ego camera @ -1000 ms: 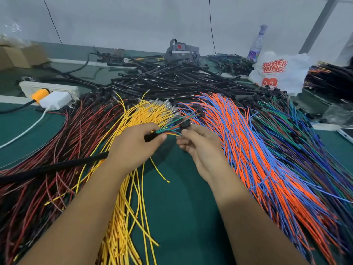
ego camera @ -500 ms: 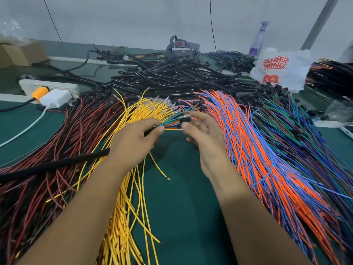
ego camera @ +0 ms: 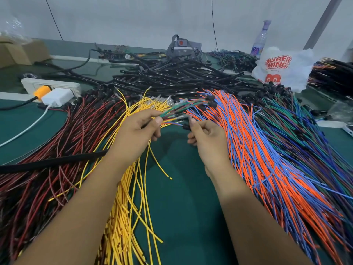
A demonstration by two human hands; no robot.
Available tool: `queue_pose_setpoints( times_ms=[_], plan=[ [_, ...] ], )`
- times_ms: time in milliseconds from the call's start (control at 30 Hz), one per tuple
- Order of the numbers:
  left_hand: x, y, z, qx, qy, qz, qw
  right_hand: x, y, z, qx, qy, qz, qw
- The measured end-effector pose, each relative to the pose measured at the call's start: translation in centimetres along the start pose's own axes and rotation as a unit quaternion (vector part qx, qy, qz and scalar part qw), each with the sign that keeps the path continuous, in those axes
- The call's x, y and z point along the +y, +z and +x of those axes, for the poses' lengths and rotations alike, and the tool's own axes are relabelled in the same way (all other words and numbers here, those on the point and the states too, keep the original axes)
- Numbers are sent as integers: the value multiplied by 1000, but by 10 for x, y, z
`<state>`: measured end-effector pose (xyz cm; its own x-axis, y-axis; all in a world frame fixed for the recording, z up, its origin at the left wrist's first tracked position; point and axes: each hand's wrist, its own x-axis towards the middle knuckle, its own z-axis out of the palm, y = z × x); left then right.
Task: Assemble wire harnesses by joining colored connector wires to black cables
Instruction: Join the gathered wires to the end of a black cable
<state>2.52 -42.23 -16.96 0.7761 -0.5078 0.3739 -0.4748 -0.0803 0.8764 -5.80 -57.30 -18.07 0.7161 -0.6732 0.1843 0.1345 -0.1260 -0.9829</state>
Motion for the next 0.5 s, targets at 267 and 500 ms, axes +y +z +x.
queue_pose_setpoints(
  times_ms=[267,500],
  plan=[
    [0,0,0,-44,-3,11,999,-7,-1,-2,-140,8,180,974],
    [-4,2,-4,-31,33,208,977,-4,2,-3,-68,-13,157,985]
  ],
)
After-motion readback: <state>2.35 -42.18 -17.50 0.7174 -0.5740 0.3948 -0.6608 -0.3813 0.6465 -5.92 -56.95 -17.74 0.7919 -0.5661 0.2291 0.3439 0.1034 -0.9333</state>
